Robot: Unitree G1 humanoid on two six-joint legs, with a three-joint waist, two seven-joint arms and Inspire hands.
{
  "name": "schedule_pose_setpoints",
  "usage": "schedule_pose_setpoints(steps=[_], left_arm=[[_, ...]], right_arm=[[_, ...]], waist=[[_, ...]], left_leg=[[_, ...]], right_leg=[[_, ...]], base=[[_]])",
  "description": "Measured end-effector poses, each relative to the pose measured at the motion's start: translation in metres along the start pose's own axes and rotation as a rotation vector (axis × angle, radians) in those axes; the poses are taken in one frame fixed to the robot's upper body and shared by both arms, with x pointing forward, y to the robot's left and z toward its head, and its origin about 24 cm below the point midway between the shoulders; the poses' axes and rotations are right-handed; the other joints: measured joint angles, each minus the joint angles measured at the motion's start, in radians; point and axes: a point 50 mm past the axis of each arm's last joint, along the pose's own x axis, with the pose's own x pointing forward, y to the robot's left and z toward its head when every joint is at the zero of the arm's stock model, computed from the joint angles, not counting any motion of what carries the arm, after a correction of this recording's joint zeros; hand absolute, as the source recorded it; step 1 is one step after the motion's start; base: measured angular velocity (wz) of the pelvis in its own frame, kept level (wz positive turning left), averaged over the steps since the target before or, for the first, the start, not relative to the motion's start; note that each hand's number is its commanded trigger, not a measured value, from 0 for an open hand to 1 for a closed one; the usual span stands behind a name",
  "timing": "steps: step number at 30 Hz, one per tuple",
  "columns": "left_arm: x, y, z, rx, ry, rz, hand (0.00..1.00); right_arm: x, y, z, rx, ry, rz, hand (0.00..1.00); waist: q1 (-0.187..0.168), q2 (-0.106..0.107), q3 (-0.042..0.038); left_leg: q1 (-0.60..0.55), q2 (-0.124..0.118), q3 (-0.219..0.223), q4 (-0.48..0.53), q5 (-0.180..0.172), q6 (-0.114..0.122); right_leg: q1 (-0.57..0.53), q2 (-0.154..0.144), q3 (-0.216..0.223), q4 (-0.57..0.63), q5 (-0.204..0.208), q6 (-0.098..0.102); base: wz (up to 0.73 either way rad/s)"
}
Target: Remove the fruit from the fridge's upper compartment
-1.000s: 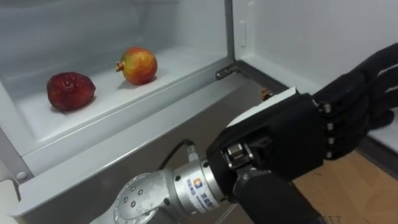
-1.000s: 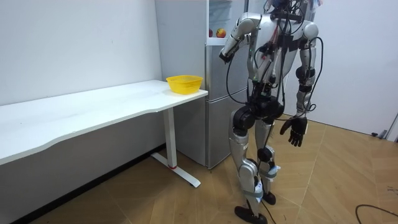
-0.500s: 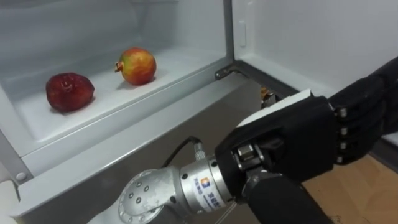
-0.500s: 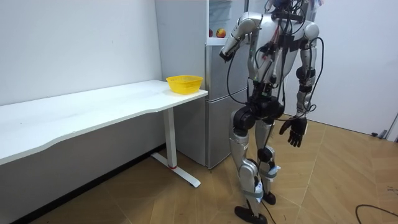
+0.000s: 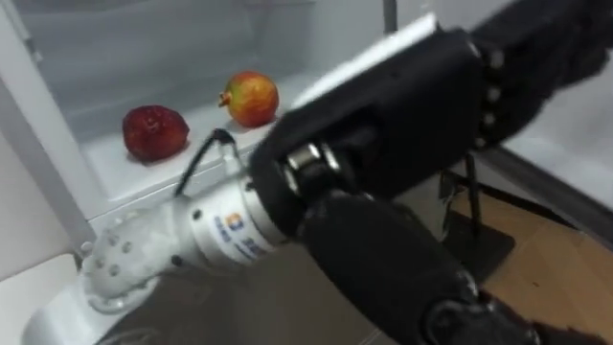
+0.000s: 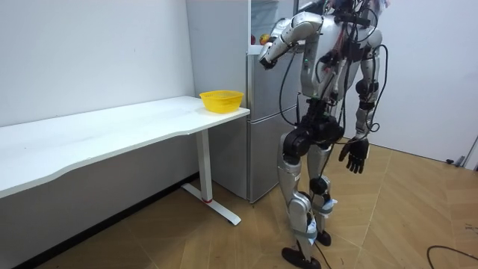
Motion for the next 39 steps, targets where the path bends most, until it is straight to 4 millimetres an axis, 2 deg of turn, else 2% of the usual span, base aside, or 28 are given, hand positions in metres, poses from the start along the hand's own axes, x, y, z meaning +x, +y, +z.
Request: schedule_pose_setpoints(steps=[3,4,5,7,8,11,13,15,18,20,21,23,24,25,26,27,29,30,32,33,35,36,38,39], left_arm=[[-0.005,0.007,0.017,0.09,-0.043,0.056,0.0],[-0.009,0.009,0.024,0.123,-0.064,0.09,0.0],[-0.014,0.011,0.03,0.169,-0.083,0.134,0.0],[-0.025,0.017,0.035,0.223,-0.087,0.21,0.0],[-0.035,0.02,0.039,0.271,-0.064,0.266,0.0],[-0.054,0.028,0.042,0.388,-0.005,0.414,0.0],[-0.063,0.03,0.043,0.448,0.027,0.491,0.0],[-0.075,0.033,0.05,0.573,0.06,0.573,0.0],[-0.092,0.037,0.06,0.718,0.093,0.677,0.0],[-0.116,0.039,0.068,0.821,0.155,0.795,0.0],[-0.122,0.04,0.07,0.835,0.17,0.825,0.0],[-0.149,0.046,0.072,0.864,0.239,0.958,0.0],[-0.157,0.047,0.071,0.867,0.264,0.995,0.0],[-0.176,0.049,0.07,0.873,0.33,1.073,0.0],[-0.2,0.049,0.066,0.877,0.427,1.156,0.0],[-0.214,0.048,0.063,0.867,0.484,1.201,0.0],[-0.272,0.03,0.052,0.829,0.745,1.366,0.0],[-0.286,0.024,0.049,0.809,0.805,1.407,0.0],[-0.338,-0.009,0.039,0.701,1.009,1.587,0.0],[-0.349,-0.018,0.036,0.671,1.048,1.634,0.0],[-0.387,-0.057,0.025,0.548,1.202,1.806,0.0],[-0.396,-0.067,0.022,0.514,1.243,1.841,0.0],[-0.421,-0.101,0.012,0.409,1.371,1.953,0.0],[-0.425,-0.108,0.009,0.383,1.4,1.97,0.0]], right_arm=[[0.0,0.003,-0.004,-0.023,0.006,-0.017,0.0],[0.0,0.004,-0.007,-0.018,0.01,-0.024,0.0],[0.0,0.004,-0.008,-0.031,0.011,-0.034,0.0],[0.0,0.003,-0.008,-0.07,0.008,-0.05,0.0],[-0.001,0.003,-0.007,-0.084,-0.005,-0.061,0.0],[-0.001,0.006,-0.007,-0.13,-0.017,-0.065,0.0],[-0.001,0.007,-0.008,-0.137,-0.018,-0.074,0.0],[-0.001,0.011,-0.008,-0.133,-0.021,-0.085,0.0],[-0.001,0.016,-0.008,-0.129,-0.022,-0.076,0.0],[-0.001,0.016,-0.012,-0.127,-0.022,-0.077,0.0],[-0.001,0.016,-0.014,-0.125,-0.018,-0.078,0.0],[-0.001,0.016,-0.016,-0.122,-0.013,-0.085,0.0],[-0.002,0.016,-0.018,-0.121,-0.009,-0.088,0.0],[-0.002,0.014,-0.019,-0.114,-0.009,-0.099,0.0],[-0.002,0.012,-0.02,-0.104,-0.009,-0.108,0.0],[-0.002,0.012,-0.02,-0.1,-0.008,-0.11,0.0],[-0.003,0.012,-0.023,-0.08,-0.004,-0.109,0.0],[-0.003,0.012,-0.023,-0.077,-0.005,-0.107,0.0],[-0.003,0.011,-0.029,-0.06,0.008,-0.104,0.0],[-0.004,0.011,-0.031,-0.055,0.012,-0.103,0.0],[-0.004,0.011,-0.032,-0.044,0.015,-0.093,0.0],[-0.004,0.011,-0.033,-0.043,0.018,-0.091,0.0],[-0.004,0.011,-0.03,-0.044,0.011,-0.078,0.0],[-0.004,0.011,-0.029,-0.043,0.009,-0.077,0.0]], waist=[[0.051,-0.019,-0.0075],[0.071,-0.026,-0.0132],[0.094,-0.03,-0.0155],[0.122,-0.033,-0.0154],[0.158,-0.031,-0.0172],[0.211,-0.038,-0.0193],[0.221,-0.043,-0.0165],[0.258,-0.042,-0.0175],[0.28,-0.044,-0.0154],[0.287,-0.039,-0.0162],[0.294,-0.035,-0.0168],[0.319,-0.026,-0.0111],[0.32,-0.02,-0.0097],[0.326,-0.017,-0.0048],[0.328,-0.007,-0.0039],[0.328,-0.003,-0.004],[0.327,0.009,-0.0043],[0.327,0.009,-0.0039],[0.326,0.006,-0.0041],[0.326,0.004,-0.0046],[0.328,-0.009,-0.0054],[0.328,-0.018,-0.0058],[0.332,-0.025,-0.0078],[0.333,-0.028,-0.0075]], left_leg=[[0.002,-0.002,-0.042,-0.001,0.002,-0.003],[0.002,-0.002,-0.054,-0.001,0.002,-0.004],[0.002,-0.003,-0.061,-0.001,0.002,-0.004],[0.003,-0.007,-0.088,0.0,0.002,-0.004],[0.002,-0.008,-0.097,0.0,0.002,-0.004],[0.002,-0.012,-0.118,0.001,0.003,-0.004],[0.002,-0.018,-0.143,0.002,0.003,-0.004],[0.002,-0.022,-0.153,0.002,0.003,-0.004],[0.0,-0.028,-0.174,0.003,0.004,-0.003],[0.001,-0.034,-0.193,0.006,0.003,-0.003],[0.001,-0.035,-0.194,0.008,0.003,-0.003],[0.001,-0.036,-0.208,0.014,0.003,-0.003],[0.002,-0.037,-0.212,0.014,0.003,-0.003],[0.002,-0.038,-0.218,0.014,0.003,-0.003],[0.004,-0.039,-0.223,0.014,0.003,-0.003],[0.006,-0.04,-0.226,0.014,0.003,-0.003],[0.008,-0.044,-0.237,0.017,0.003,-0.003],[0.006,-0.045,-0.241,0.02,0.003,-0.003],[-0.002,-0.05,-0.267,0.021,0.003,-0.003],[-0.004,-0.051,-0.272,0.021,0.003,-0.003],[-0.008,-0.053,-0.278,0.022,0.003,-0.003],[-0.009,-0.054,-0.281,0.021,0.003,-0.003],[-0.009,-0.053,-0.283,0.02,0.003,-0.003],[-0.008,-0.052,-0.282,0.019,0.003,-0.003]], right_leg=[[0.016,-0.005,-0.032,-0.002,-0.002,-0.003],[0.018,-0.007,-0.044,-0.01,-0.002,-0.004],[0.023,-0.008,-0.056,-0.011,-0.003,-0.004],[0.036,-0.01,-0.081,-0.016,-0.003,-0.003],[0.034,-0.011,-0.085,-0.015,-0.003,-0.003],[0.039,-0.016,-0.104,-0.009,-0.006,-0.001],[0.053,-0.024,-0.128,-0.01,-0.011,0.004],[0.053,-0.028,-0.131,-0.01,-0.014,0.007],[0.06,-0.038,-0.159,-0.009,-0.017,0.009],[0.068,-0.043,-0.169,-0.01,-0.023,0.014],[0.07,-0.044,-0.172,-0.01,-0.023,0.014],[0.082,-0.048,-0.186,-0.009,-0.023,0.014],[0.085,-0.049,-0.191,-0.01,-0.024,0.014],[0.089,-0.052,-0.2,-0.011,-0.025,0.014],[0.092,-0.057,-0.205,-0.01,-0.027,0.014],[0.094,-0.057,-0.207,-0.01,-0.03,0.014],[0.097,-0.057,-0.211,-0.005,-0.042,0.015],[0.097,-0.058,-0.215,-0.005,-0.043,0.015],[0.096,-0.063,-0.229,-0.005,-0.048,0.016],[0.095,-0.064,-0.231,-0.003,-0.051,0.017],[0.091,-0.068,-0.239,0.008,-0.059,0.017],[0.092,-0.07,-0.247,0.009,-0.06,0.017],[0.094,-0.075,-0.256,0.007,-0.061,0.015],[0.096,-0.074,-0.257,0.006,-0.061,0.015]], base=[[0.35],[0.3],[0.32],[0.35],[0.21],[0.18],[0.41],[0.18],[0.21],[0.22],[0.11],[0.14],[0.24],[0.19],[0.16],[0.12],[0.12],[0.16],[0.21],[0.2],[0.16],[0.15],[0.11],[0.07]])
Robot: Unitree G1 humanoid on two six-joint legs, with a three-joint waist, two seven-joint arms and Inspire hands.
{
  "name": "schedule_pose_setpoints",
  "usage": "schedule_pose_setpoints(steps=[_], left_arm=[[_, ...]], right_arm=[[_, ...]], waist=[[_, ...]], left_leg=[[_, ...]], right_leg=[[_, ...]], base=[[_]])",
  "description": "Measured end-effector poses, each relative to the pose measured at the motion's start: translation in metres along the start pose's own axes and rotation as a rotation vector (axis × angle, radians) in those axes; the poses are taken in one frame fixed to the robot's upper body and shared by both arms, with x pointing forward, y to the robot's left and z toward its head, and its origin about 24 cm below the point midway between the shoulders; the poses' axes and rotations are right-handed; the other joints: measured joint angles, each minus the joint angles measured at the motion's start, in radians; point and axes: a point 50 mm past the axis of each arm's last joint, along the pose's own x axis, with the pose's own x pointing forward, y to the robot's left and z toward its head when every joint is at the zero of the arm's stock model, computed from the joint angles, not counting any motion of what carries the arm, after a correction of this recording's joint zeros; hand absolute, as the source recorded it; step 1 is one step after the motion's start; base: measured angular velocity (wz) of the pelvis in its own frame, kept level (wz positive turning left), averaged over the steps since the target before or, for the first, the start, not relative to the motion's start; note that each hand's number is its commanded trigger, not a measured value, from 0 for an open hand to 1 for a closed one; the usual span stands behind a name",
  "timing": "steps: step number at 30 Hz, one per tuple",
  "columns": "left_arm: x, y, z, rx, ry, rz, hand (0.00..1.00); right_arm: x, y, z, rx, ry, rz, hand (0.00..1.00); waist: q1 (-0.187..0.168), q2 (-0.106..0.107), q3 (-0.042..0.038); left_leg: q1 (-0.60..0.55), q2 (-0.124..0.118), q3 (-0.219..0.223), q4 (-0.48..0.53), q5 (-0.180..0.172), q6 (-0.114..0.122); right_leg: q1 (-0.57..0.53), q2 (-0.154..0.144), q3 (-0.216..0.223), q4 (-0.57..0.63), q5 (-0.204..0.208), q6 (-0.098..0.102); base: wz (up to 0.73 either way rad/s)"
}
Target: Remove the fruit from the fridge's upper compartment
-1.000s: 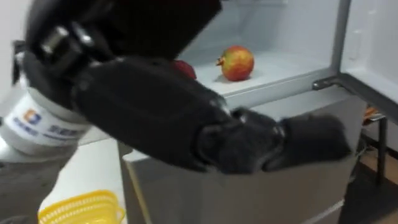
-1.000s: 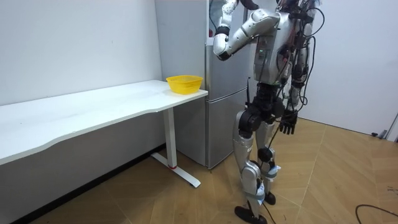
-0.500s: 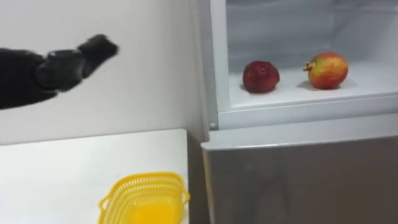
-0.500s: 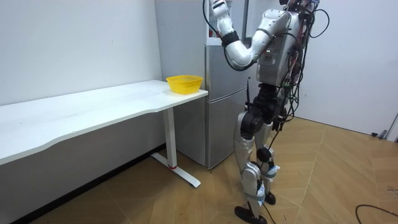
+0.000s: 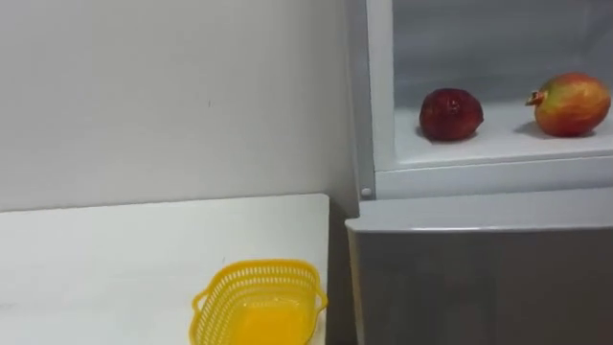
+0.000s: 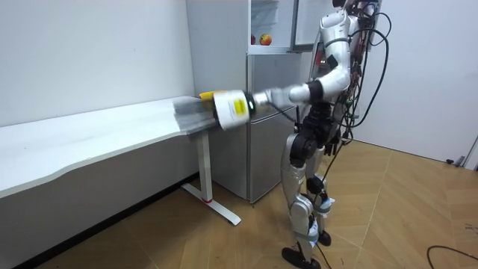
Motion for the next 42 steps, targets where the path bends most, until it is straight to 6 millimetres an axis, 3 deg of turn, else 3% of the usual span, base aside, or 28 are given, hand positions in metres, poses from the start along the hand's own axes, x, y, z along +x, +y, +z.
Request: schedule_pose_setpoints(steps=[2,3,5,6,9,13,17,21,27,32,37,42], left_arm=[[-0.016,0.0,-0.052,0.061,0.206,-0.004,0.0],[-0.021,0.0,-0.064,0.074,0.256,-0.011,0.0],[-0.045,-0.005,-0.109,0.151,0.451,-0.075,0.0],[-0.057,-0.004,-0.128,0.19,0.548,-0.107,0.0],[-0.089,0.005,-0.163,0.247,0.74,-0.138,0.0],[-0.12,0.016,-0.188,0.283,0.918,-0.154,0.0],[-0.129,0.01,-0.193,0.315,0.963,-0.211,0.0],[-0.124,-0.013,-0.191,0.342,0.944,-0.309,0.0],[-0.111,-0.052,-0.181,0.361,0.854,-0.44,0.0],[-0.109,-0.071,-0.175,0.357,0.797,-0.557,0.0],[-0.115,-0.067,-0.178,0.374,0.797,-0.592,0.0],[-0.119,-0.062,-0.181,0.387,0.795,-0.599,0.0]], right_arm=[[0.0,-0.001,0.002,0.001,-0.003,-0.001,0.0],[0.0,0.0,0.003,0.0,-0.003,0.0,0.0],[0.001,0.001,0.007,0.0,-0.008,0.011,0.0],[0.001,0.001,0.009,0.005,-0.014,0.015,0.0],[0.001,0.003,0.009,0.007,-0.01,0.018,0.0],[0.001,0.007,0.007,0.026,-0.003,0.03,0.0],[0.002,0.009,0.01,0.042,-0.005,0.029,0.0],[0.002,0.007,0.022,0.095,-0.049,-0.02,0.0],[-0.011,0.001,0.088,0.193,-0.369,-0.142,0.0],[-0.034,0.004,0.12,0.22,-0.58,-0.166,0.0],[-0.06,-0.002,0.145,0.255,-0.77,-0.221,0.0],[-0.093,-0.012,0.166,0.311,-0.959,-0.306,0.0]], waist=[[0.001,-0.01,-0.0019],[-0.002,-0.011,-0.0022],[-0.005,-0.023,0.003],[-0.009,-0.024,0.0016],[-0.022,-0.029,0.0004],[-0.032,-0.031,0.0001],[-0.03,-0.032,0.0001],[-0.035,-0.039,-0.0001],[-0.062,-0.058,-0.0004],[-0.065,-0.07,-0.0005],[-0.088,-0.064,-0.009],[-0.123,-0.056,-0.0069]], left_leg=[[0.001,-0.001,-0.001,0.001,0.0,0.0],[0.001,-0.002,-0.001,0.001,0.0,0.0],[0.002,-0.003,-0.004,0.001,-0.001,0.001],[0.002,-0.003,-0.009,0.001,-0.001,0.001],[0.006,-0.002,-0.014,0.001,-0.001,0.001],[0.018,0.0,-0.018,-0.001,-0.002,0.001],[0.018,0.0,-0.015,0.001,-0.001,0.001],[0.018,-0.001,-0.014,0.002,-0.001,0.001],[0.013,0.002,0.033,0.0,-0.001,0.001],[0.009,0.003,0.067,-0.01,-0.001,0.001],[0.011,0.003,0.086,-0.011,-0.001,0.001],[0.011,0.004,0.092,-0.018,-0.001,0.001]], right_leg=[[0.008,-0.002,-0.001,-0.002,0.0,0.001],[0.009,-0.003,0.001,-0.001,-0.001,0.001],[0.013,-0.004,-0.005,-0.002,-0.001,0.002],[0.015,-0.004,-0.01,-0.002,-0.001,0.002],[0.024,-0.002,-0.013,-0.009,-0.001,0.002],[0.042,0.0,-0.018,-0.016,-0.002,0.001],[0.041,-0.001,-0.022,-0.013,-0.002,0.001],[0.04,-0.002,-0.017,-0.01,-0.002,0.001],[0.01,0.002,0.027,0.002,0.0,0.001],[-0.013,0.011,0.06,-0.001,0.003,0.004],[-0.02,0.015,0.083,-0.002,0.011,0.006],[-0.026,0.018,0.089,0.0,0.011,0.005]], base=[[0.0],[0.0],[0.08],[0.07],[0.09],[0.05],[0.03],[-0.02],[-0.22],[-0.2],[-0.19],[-0.07]])
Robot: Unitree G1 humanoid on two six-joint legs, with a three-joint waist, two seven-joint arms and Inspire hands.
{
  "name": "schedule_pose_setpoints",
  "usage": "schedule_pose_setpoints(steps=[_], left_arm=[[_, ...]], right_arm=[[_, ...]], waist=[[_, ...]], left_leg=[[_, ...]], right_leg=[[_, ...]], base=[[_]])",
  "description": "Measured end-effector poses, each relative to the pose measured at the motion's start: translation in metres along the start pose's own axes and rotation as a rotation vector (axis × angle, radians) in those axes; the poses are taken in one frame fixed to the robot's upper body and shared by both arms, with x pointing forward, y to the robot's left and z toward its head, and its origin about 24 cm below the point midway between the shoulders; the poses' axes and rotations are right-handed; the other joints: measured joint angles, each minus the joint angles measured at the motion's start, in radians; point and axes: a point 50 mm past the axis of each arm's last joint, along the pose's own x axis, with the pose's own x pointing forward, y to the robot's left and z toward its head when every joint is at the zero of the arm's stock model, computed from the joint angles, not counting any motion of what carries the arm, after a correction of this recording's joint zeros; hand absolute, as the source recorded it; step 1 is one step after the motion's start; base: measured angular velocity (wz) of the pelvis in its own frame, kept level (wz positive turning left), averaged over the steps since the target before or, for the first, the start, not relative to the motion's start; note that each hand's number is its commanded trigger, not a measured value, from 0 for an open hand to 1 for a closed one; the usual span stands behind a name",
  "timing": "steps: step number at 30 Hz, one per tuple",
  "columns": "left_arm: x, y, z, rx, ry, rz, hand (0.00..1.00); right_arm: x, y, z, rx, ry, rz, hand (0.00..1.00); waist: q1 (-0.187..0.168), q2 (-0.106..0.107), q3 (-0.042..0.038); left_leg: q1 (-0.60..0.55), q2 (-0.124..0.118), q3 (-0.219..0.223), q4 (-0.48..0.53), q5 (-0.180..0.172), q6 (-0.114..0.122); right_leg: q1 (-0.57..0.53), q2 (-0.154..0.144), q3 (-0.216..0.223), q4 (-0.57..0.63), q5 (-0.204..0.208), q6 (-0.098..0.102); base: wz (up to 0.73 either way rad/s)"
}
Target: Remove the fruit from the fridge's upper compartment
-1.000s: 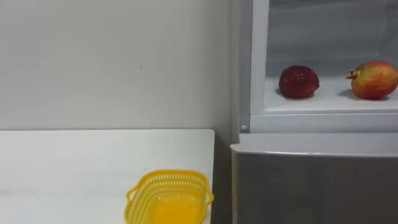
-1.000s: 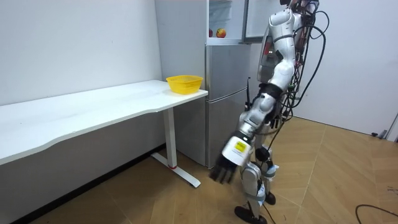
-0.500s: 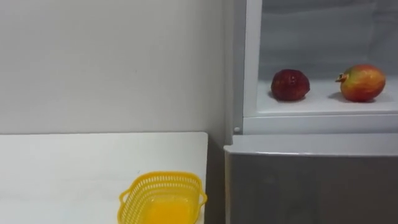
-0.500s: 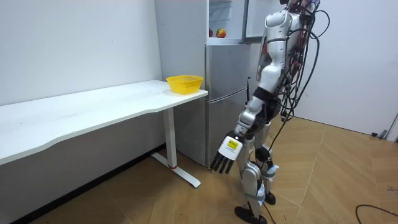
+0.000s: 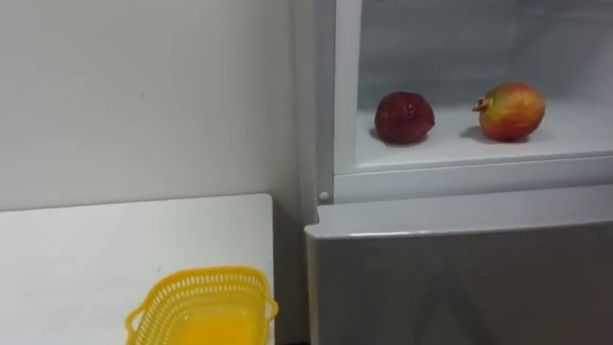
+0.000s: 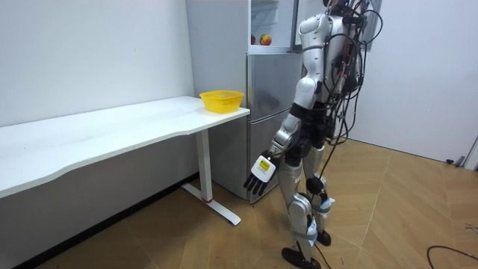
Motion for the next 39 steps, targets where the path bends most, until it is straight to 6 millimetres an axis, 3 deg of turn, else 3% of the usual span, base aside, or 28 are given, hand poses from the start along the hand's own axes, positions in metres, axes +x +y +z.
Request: schedule_pose_setpoints(steps=[2,4,8,11,20,26,39], left_arm=[[-0.001,-0.001,-0.002,0.014,-0.007,-0.007,0.0],[-0.001,-0.001,-0.003,0.018,-0.013,-0.01,0.0],[-0.003,0.006,-0.012,0.033,0.012,-0.01,0.0],[-0.002,0.006,-0.012,0.04,0.014,-0.019,0.0],[-0.002,0.007,-0.018,0.103,0.046,-0.037,0.0],[0.001,0.007,-0.013,0.108,0.048,-0.04,0.0],[0.0,0.015,-0.014,0.195,0.082,-0.042,0.0]], right_arm=[[-0.001,-0.005,0.024,0.025,-0.117,-0.044,0.0],[-0.003,-0.008,0.045,0.049,-0.212,-0.07,0.0],[-0.014,-0.017,0.098,0.119,-0.48,-0.117,0.0],[-0.021,-0.022,0.116,0.122,-0.589,-0.156,0.0],[-0.037,-0.021,0.163,0.101,-0.862,-0.225,0.0],[-0.04,-0.016,0.185,0.155,-0.962,-0.206,0.0],[-0.039,-0.022,0.225,0.154,-1.143,-0.185,0.0]], waist=[[-0.009,0.006,0.0038],[-0.006,0.012,0.0025],[-0.012,0.014,0.0046],[-0.005,0.009,0.0035],[0.02,0.008,0.0015],[0.063,0.002,0.0026],[0.078,-0.038,0.0086]], left_leg=[[-0.004,0.0,0.013,-0.006,0.0,0.0],[-0.009,0.001,0.038,-0.008,0.0,0.0],[-0.009,0.002,0.04,-0.011,0.0,0.0],[-0.013,0.003,0.04,-0.011,0.0,0.0],[-0.029,0.007,0.036,-0.01,0.0,0.0],[-0.023,0.008,0.034,-0.011,0.0,0.0],[-0.027,0.01,-0.027,-0.011,0.0,0.0]], right_leg=[[-0.009,0.002,0.01,0.002,0.0,0.0],[-0.026,0.005,0.03,0.009,0.0,0.0],[-0.038,0.011,0.05,0.017,0.001,0.0],[-0.04,0.013,0.058,0.001,0.004,0.002],[-0.05,0.016,0.045,0.019,0.007,-0.002],[-0.049,0.017,0.043,0.019,0.01,-0.004],[-0.011,0.016,-0.012,-0.018,0.018,-0.005]], base=[[-0.13],[-0.26],[-0.14],[0.0],[0.0],[0.0],[0.13]])
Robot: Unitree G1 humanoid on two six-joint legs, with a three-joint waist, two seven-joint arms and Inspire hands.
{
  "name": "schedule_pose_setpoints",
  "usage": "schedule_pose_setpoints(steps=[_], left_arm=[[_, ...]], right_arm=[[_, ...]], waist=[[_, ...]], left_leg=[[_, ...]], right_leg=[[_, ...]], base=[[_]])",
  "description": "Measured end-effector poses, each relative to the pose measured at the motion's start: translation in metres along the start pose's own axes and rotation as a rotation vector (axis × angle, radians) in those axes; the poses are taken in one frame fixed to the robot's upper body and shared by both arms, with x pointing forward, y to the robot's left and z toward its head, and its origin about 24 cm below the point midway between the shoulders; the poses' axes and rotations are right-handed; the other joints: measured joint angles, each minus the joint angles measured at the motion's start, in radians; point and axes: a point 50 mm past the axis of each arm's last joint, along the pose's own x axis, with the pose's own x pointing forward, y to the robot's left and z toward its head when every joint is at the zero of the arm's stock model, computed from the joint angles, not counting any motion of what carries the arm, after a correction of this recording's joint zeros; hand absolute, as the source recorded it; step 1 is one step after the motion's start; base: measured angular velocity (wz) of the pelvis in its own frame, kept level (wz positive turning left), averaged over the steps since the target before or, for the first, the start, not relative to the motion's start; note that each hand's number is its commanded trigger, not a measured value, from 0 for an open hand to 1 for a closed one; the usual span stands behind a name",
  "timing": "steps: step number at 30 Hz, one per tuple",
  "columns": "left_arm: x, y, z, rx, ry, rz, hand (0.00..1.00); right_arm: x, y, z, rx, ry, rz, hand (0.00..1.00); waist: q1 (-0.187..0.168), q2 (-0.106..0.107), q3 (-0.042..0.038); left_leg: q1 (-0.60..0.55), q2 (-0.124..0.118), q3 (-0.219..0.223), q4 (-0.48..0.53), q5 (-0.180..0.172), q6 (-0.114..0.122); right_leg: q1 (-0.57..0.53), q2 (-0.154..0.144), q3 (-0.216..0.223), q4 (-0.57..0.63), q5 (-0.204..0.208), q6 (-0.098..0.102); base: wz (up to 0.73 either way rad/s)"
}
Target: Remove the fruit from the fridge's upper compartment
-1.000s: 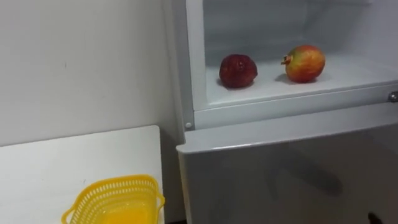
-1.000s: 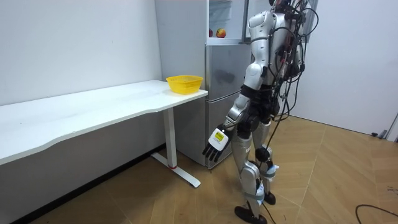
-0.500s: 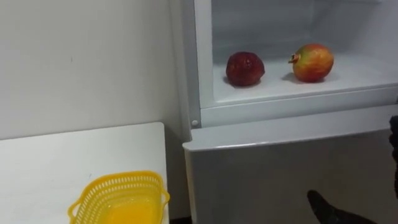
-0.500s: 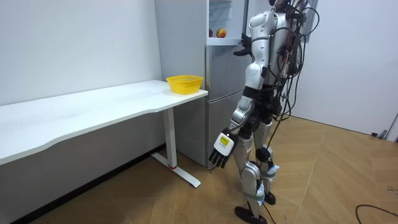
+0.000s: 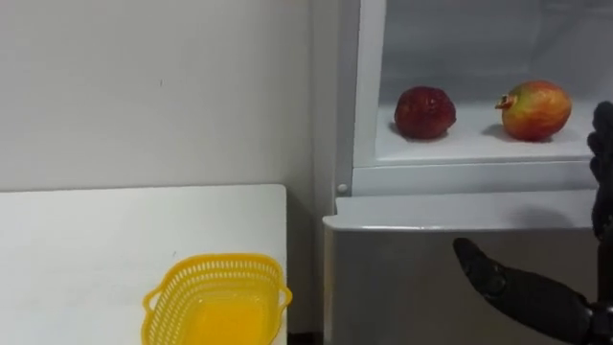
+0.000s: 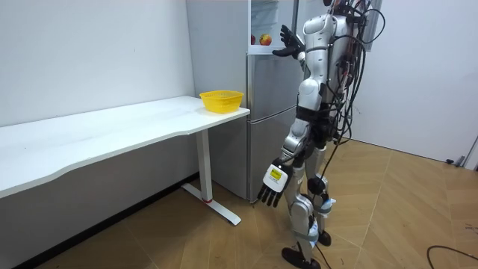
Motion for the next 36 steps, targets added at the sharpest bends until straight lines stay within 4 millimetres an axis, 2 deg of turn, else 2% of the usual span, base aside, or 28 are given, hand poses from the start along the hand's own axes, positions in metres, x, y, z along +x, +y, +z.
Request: schedule_pose_setpoints(steps=[1,4,7,9,10,17,20,22,31,36], left_arm=[[0.0,0.002,0.0,0.02,0.005,0.003,0.0],[0.0,0.004,-0.001,0.078,0.028,0.003,0.0],[0.0,0.005,-0.003,0.092,0.051,0.005,0.0],[0.0,0.003,-0.005,0.107,0.068,-0.005,0.0],[-0.001,0.003,-0.006,0.115,0.074,-0.013,0.0],[-0.002,-0.001,-0.007,0.109,0.077,-0.045,0.0],[-0.002,-0.001,-0.008,0.129,0.09,-0.06,0.0],[-0.003,-0.003,-0.009,0.134,0.095,-0.07,0.0],[-0.003,-0.006,-0.006,0.163,0.099,-0.089,0.0],[-0.003,-0.005,-0.008,0.166,0.12,-0.086,0.0]], right_arm=[[0.004,-0.001,0.001,0.008,-0.012,-0.005,0.0],[0.011,-0.002,0.002,0.088,0.0,-0.018,0.0],[0.019,0.0,-0.002,0.18,0.041,-0.019,0.0],[0.024,0.001,-0.005,0.22,0.059,-0.011,0.0],[0.026,0.001,-0.009,0.227,0.073,-0.001,0.0],[0.05,-0.005,-0.036,0.179,0.153,-0.006,0.0],[0.051,-0.006,-0.041,0.173,0.185,-0.001,0.0],[0.054,-0.004,-0.043,0.176,0.191,0.002,0.0],[0.08,0.003,-0.046,0.204,0.203,0.008,0.0],[0.094,0.003,-0.056,0.185,0.256,0.006,0.0]], waist=[[0.003,-0.006,0.002],[0.019,-0.016,-0.0032],[0.017,-0.018,0.0013],[0.018,-0.019,0.0079],[0.018,-0.02,0.008],[0.025,-0.022,0.0055],[0.044,-0.028,0.0015],[0.044,-0.031,-0.0005],[0.045,-0.036,0.0018],[0.047,-0.044,0.0021]], left_leg=[[0.0,0.0,0.0,0.0,0.0,0.0],[0.0,0.0,-0.007,0.001,0.0,0.0],[0.005,-0.001,-0.032,0.002,0.0,0.0],[0.012,0.0,-0.041,0.002,0.0,0.0],[0.013,0.0,-0.049,0.003,0.0,0.0],[-0.007,-0.01,-0.078,0.033,0.0,0.0],[-0.006,-0.01,-0.079,0.037,0.0,0.0],[-0.005,-0.011,-0.083,0.037,0.0,0.0],[-0.005,-0.012,-0.099,0.036,0.0,0.0],[-0.007,-0.012,-0.107,0.036,0.0,0.0]], right_leg=[[0.004,0.0,-0.003,-0.003,0.0,0.0],[0.014,-0.002,-0.014,-0.014,0.002,-0.001],[0.027,-0.003,-0.031,-0.016,0.003,-0.001],[0.038,-0.004,-0.043,-0.018,0.003,-0.001],[0.043,-0.005,-0.052,-0.019,0.003,-0.001],[0.044,-0.015,-0.084,-0.028,0.003,-0.001],[0.048,-0.015,-0.087,-0.029,0.003,-0.001],[0.051,-0.017,-0.091,-0.028,0.003,-0.001],[0.064,-0.019,-0.112,-0.032,0.002,-0.001],[0.064,-0.019,-0.117,-0.03,0.002,-0.001]], base=[[0.07],[0.1],[0.18],[0.16],[0.17],[0.14],[0.02],[0.05],[0.05],[0.03]])
